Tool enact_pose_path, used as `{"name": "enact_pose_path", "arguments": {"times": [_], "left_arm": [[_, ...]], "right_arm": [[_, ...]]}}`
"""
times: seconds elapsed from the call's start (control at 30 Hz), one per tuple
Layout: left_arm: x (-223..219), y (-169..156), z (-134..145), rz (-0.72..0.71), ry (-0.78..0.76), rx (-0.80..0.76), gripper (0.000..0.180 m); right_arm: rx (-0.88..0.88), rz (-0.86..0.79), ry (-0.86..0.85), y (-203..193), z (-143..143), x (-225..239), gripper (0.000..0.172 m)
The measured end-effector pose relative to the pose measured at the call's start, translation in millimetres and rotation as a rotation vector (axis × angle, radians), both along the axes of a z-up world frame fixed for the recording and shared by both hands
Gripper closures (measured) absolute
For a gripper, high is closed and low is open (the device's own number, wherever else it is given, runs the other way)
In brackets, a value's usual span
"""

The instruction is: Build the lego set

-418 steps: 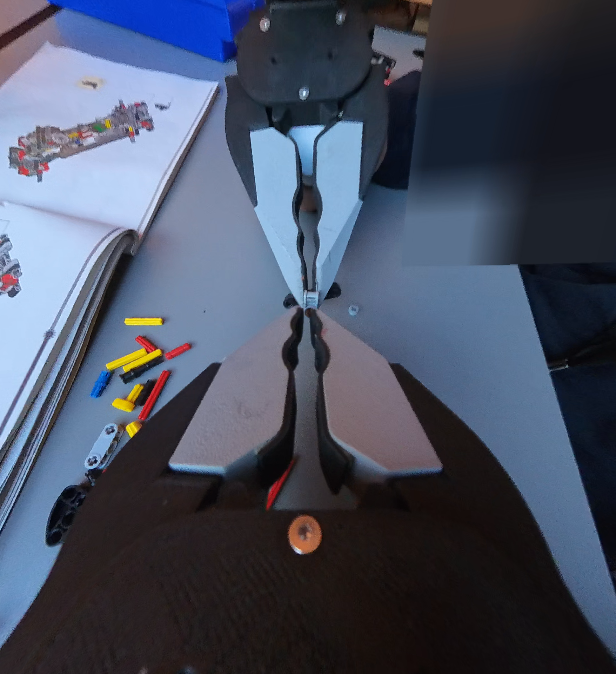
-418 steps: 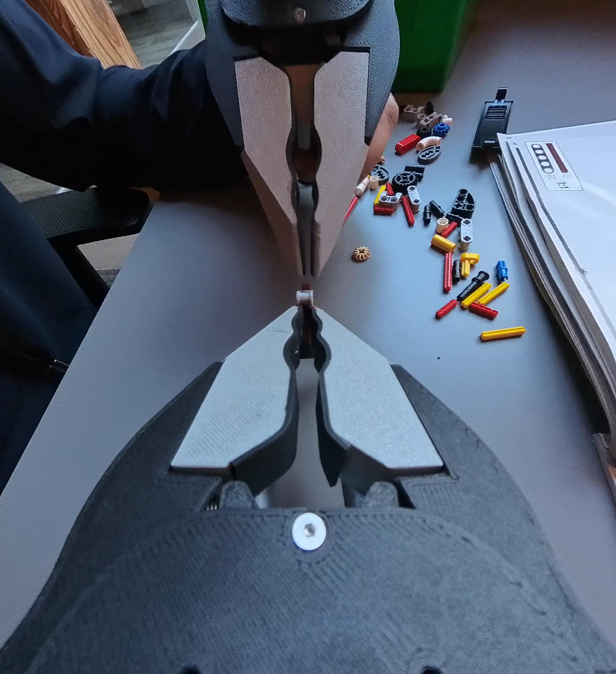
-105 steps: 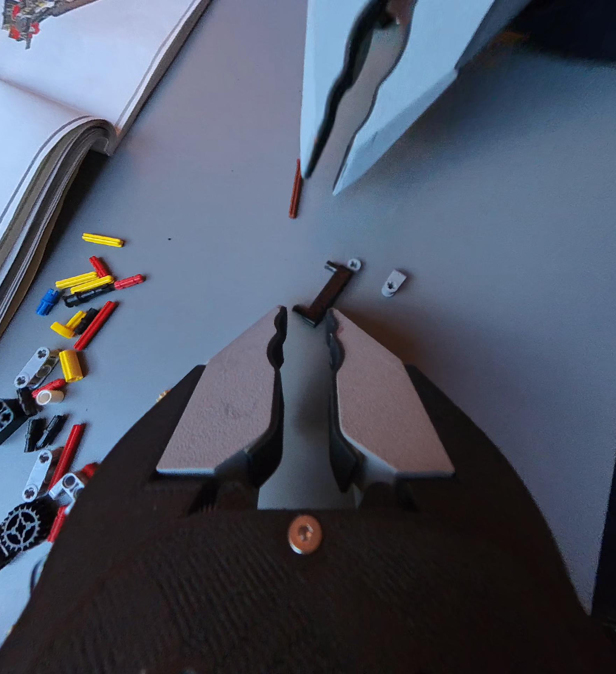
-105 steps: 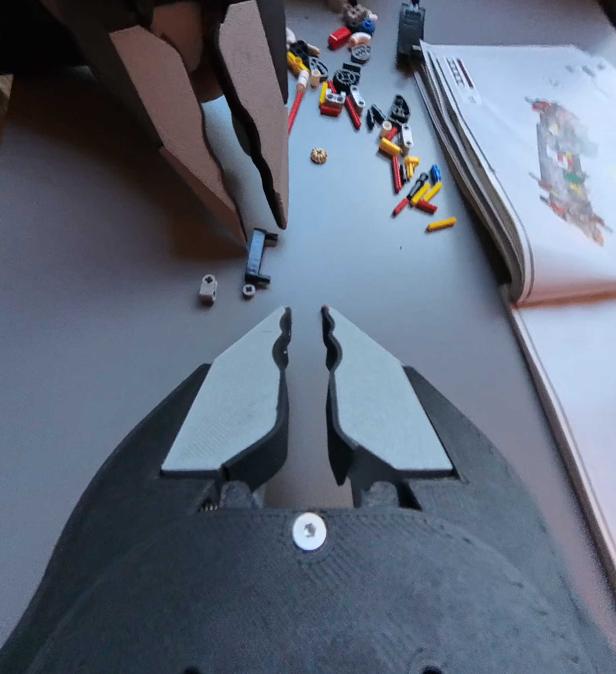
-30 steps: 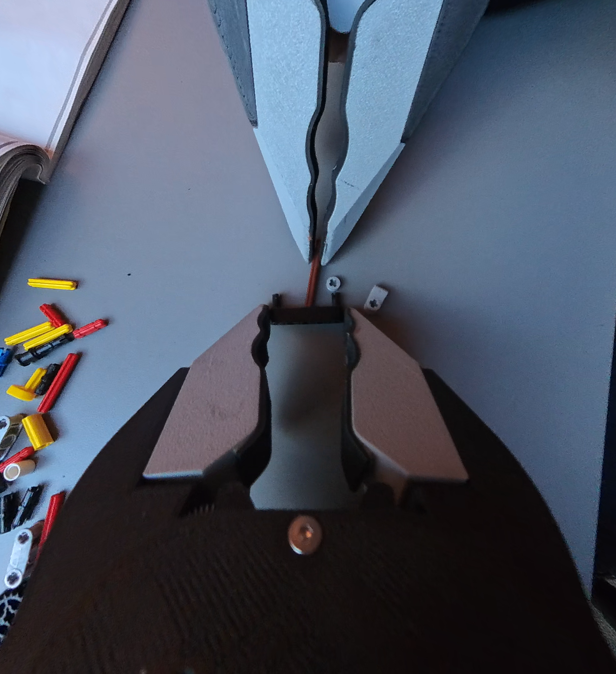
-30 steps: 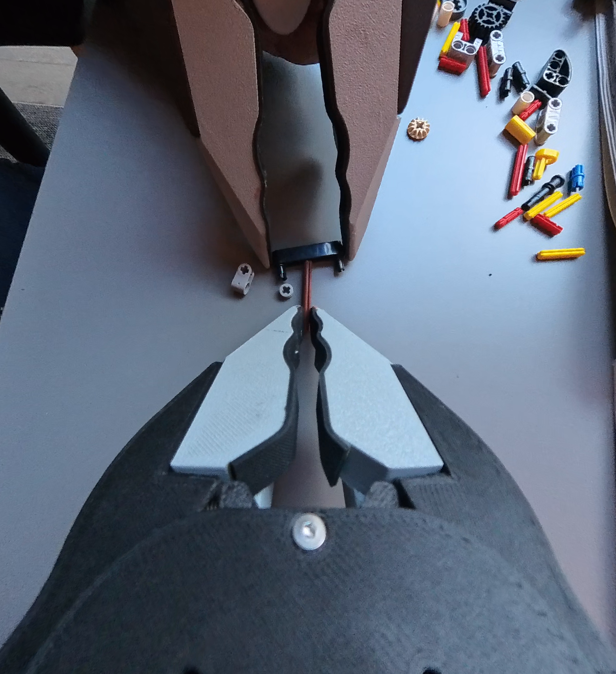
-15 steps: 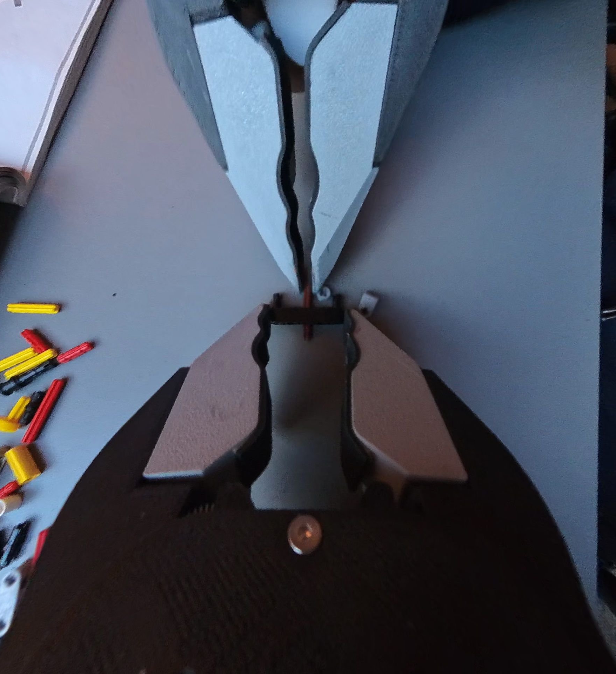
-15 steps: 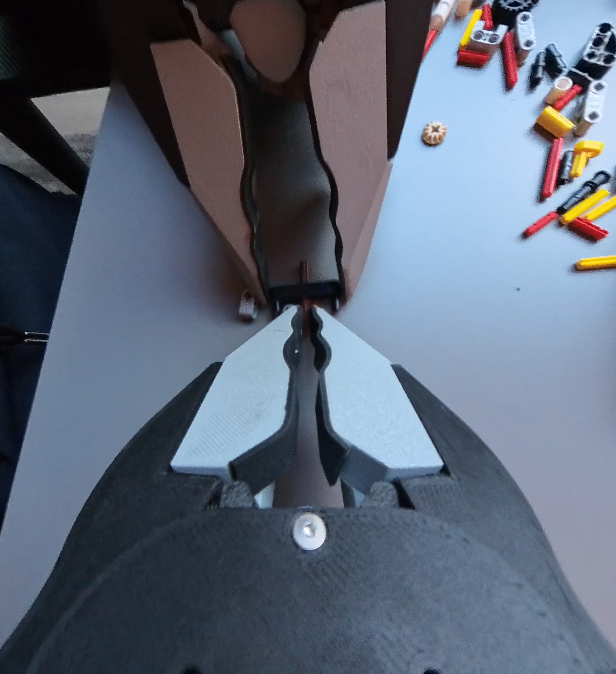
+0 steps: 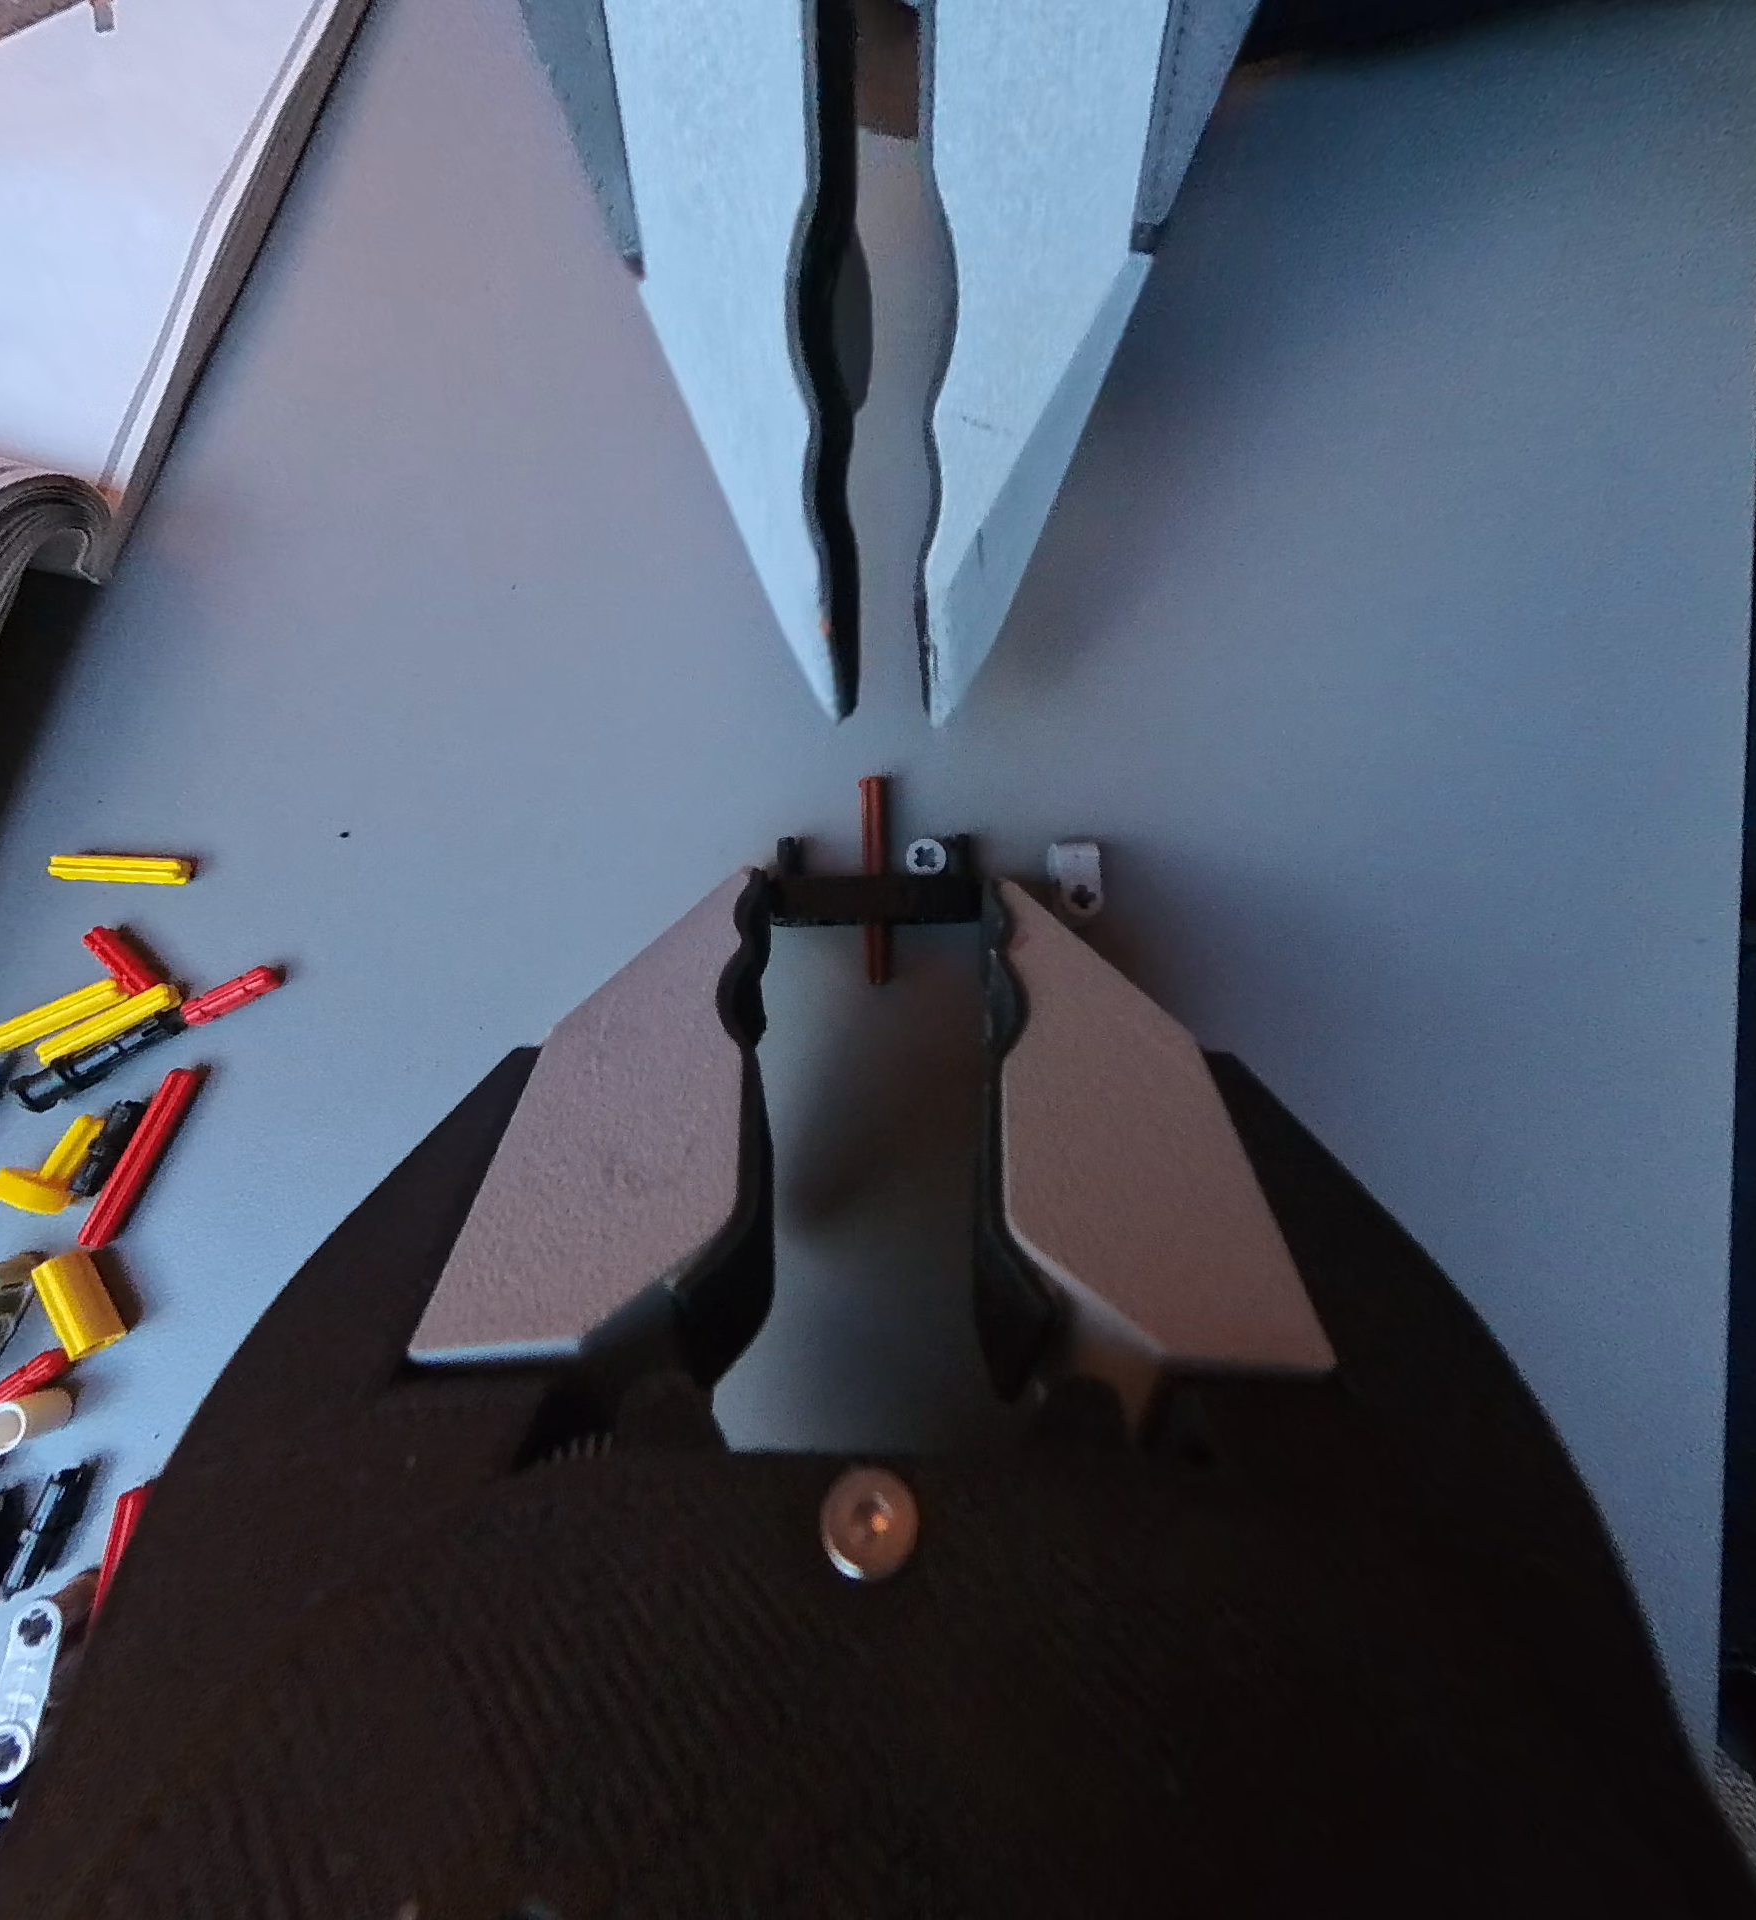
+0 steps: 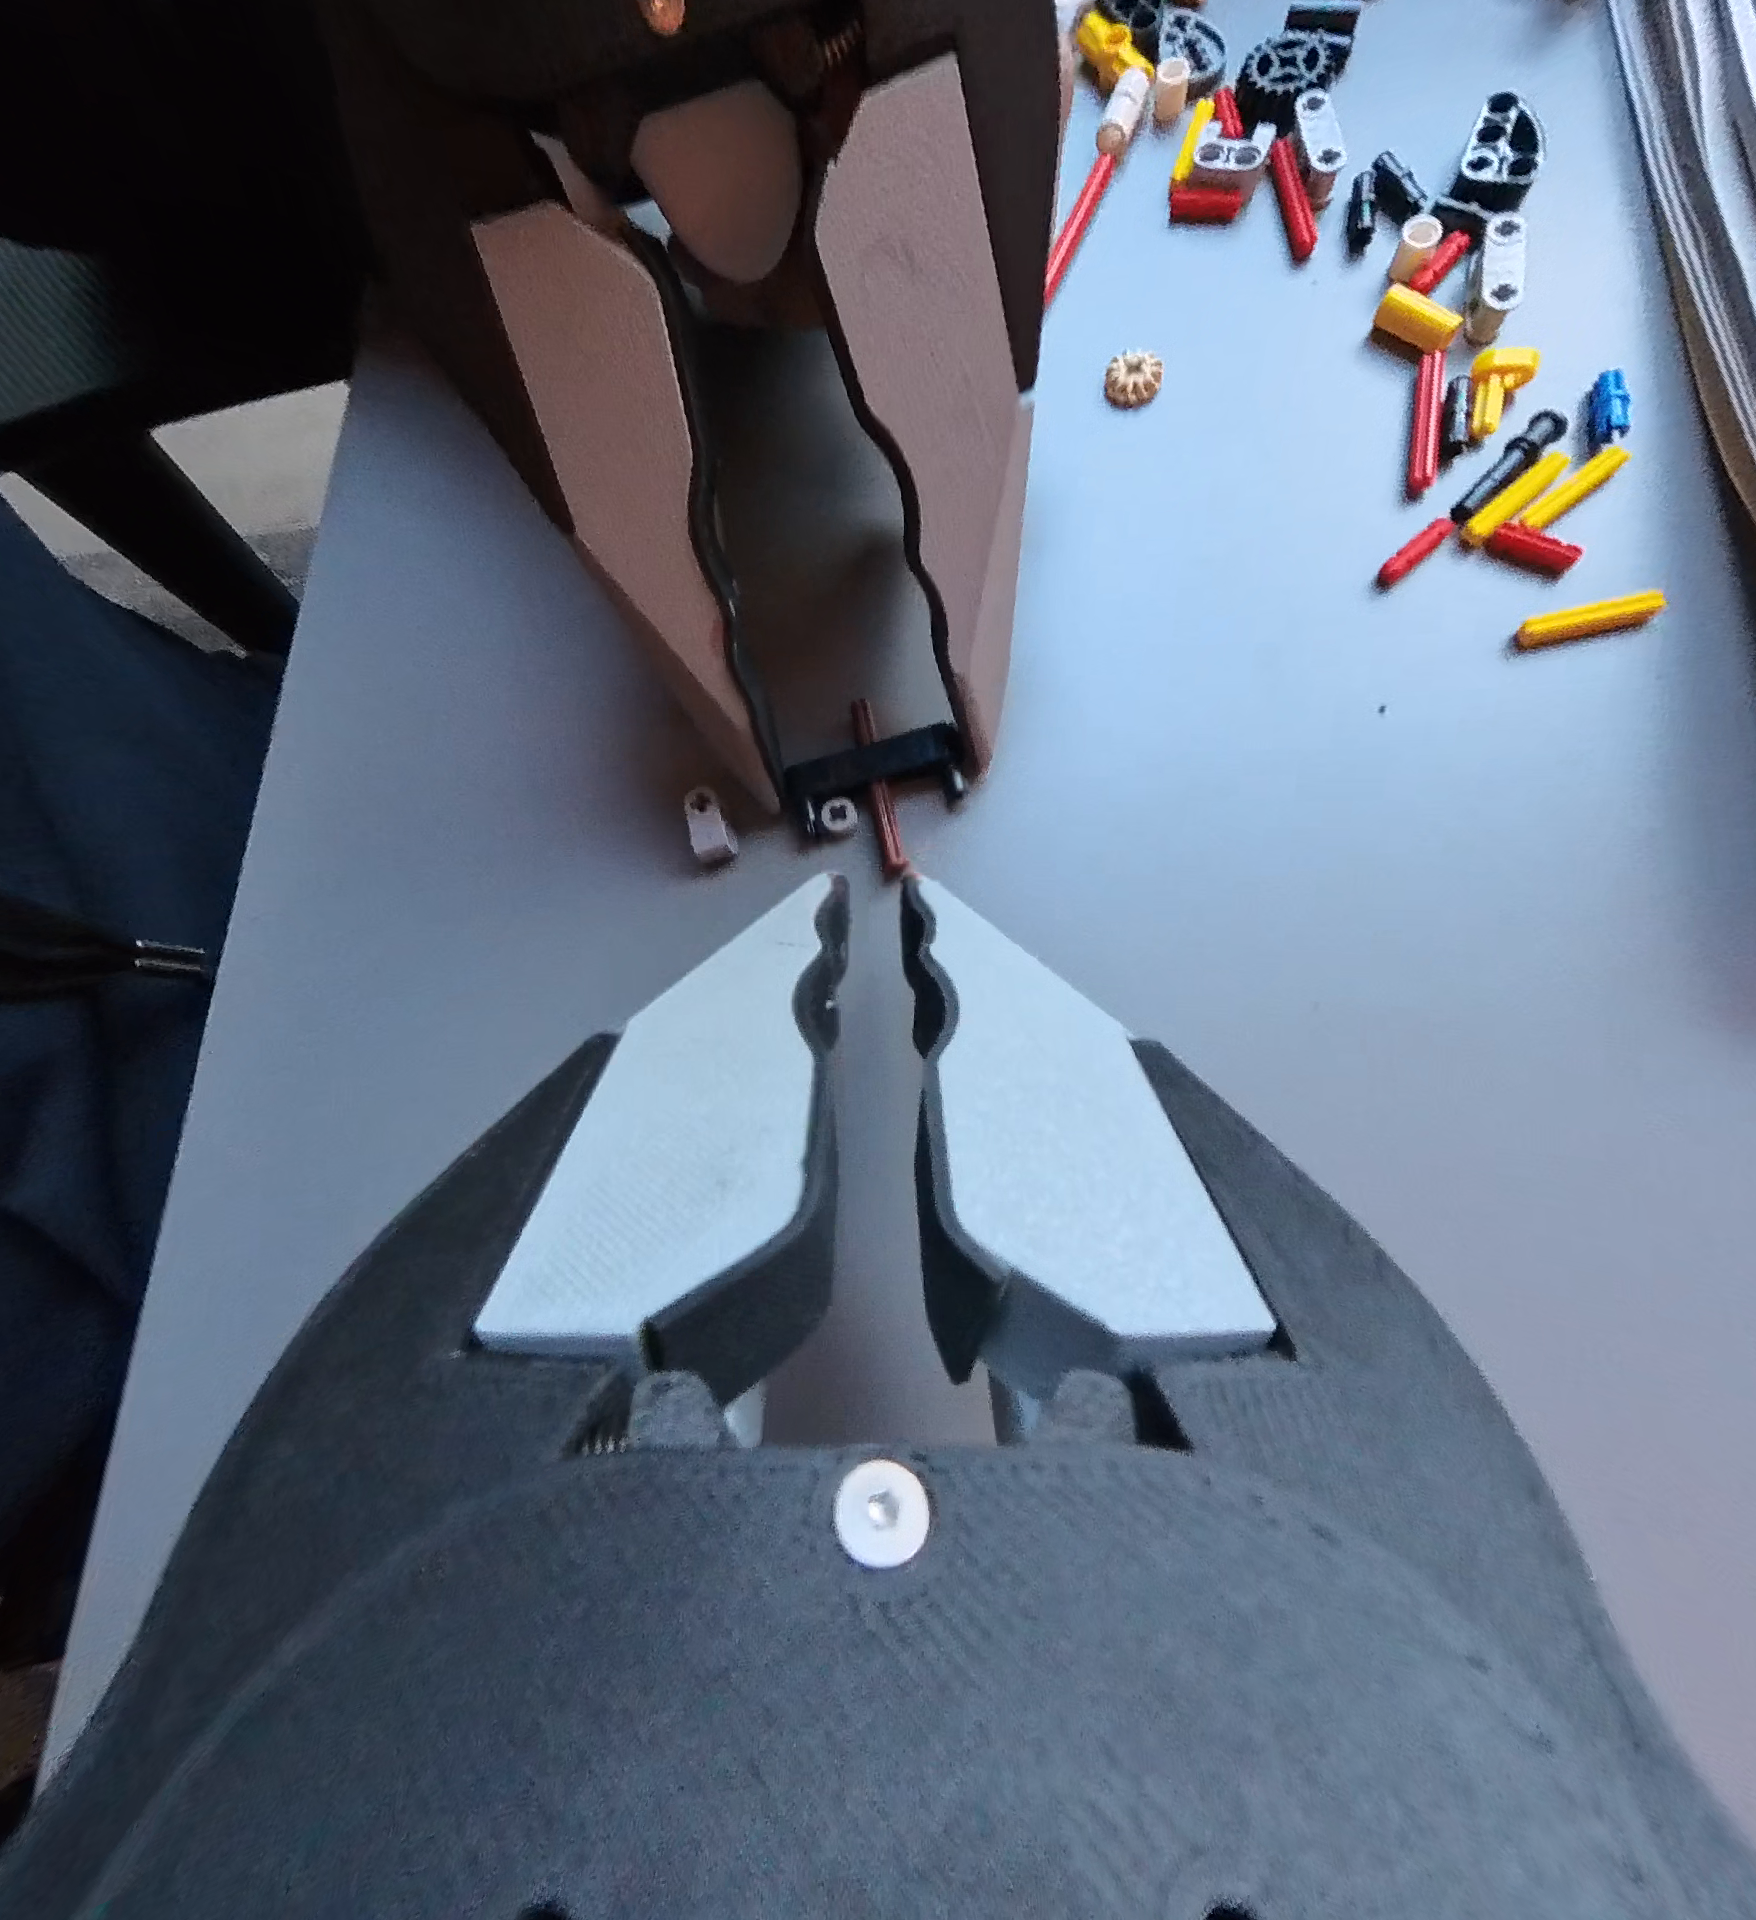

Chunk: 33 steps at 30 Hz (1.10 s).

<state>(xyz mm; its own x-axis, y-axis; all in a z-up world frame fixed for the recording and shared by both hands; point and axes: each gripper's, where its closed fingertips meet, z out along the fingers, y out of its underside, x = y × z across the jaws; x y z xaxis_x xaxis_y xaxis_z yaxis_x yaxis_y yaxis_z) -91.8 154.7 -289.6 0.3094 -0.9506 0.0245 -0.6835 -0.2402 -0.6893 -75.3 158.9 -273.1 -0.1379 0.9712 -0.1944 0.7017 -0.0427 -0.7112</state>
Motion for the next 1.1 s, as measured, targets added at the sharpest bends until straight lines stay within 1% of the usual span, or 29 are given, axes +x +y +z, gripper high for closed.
{"name": "enact_pose_path", "arguments": {"times": [0.07,0.23,0.37,0.53,0.67,0.83,0.97,1.1], "left_arm": [[-1,1,0,0.006,0.001,0.002,0.142],[0,3,0,0.015,-0.004,0.008,0.142],[3,5,0,0.017,-0.019,0.011,0.142],[9,6,0,0.011,-0.037,0.009,0.142],[9,6,0,0.012,-0.029,0.017,0.142],[11,8,0,0.009,-0.03,0.02,0.142],[14,9,0,0.004,-0.029,0.019,0.142],[7,13,0,0.017,-0.003,0.049,0.142]], "right_arm": [[0.017,-0.008,-0.025,1,-5,5,0.172],[0.021,-0.008,-0.049,-2,-16,1,0.172],[0.006,-0.004,-0.034,-4,-16,-4,0.172],[0.016,-0.019,-0.036,1,-16,3,0.172],[0.032,-0.066,-0.013,9,-6,10,0.172],[0.074,-0.063,-0.034,8,-16,4,0.172],[0.037,-0.047,-0.005,2,-16,-7,0.172],[0.025,-0.059,0.046,6,-8,-6,0.172]]}}
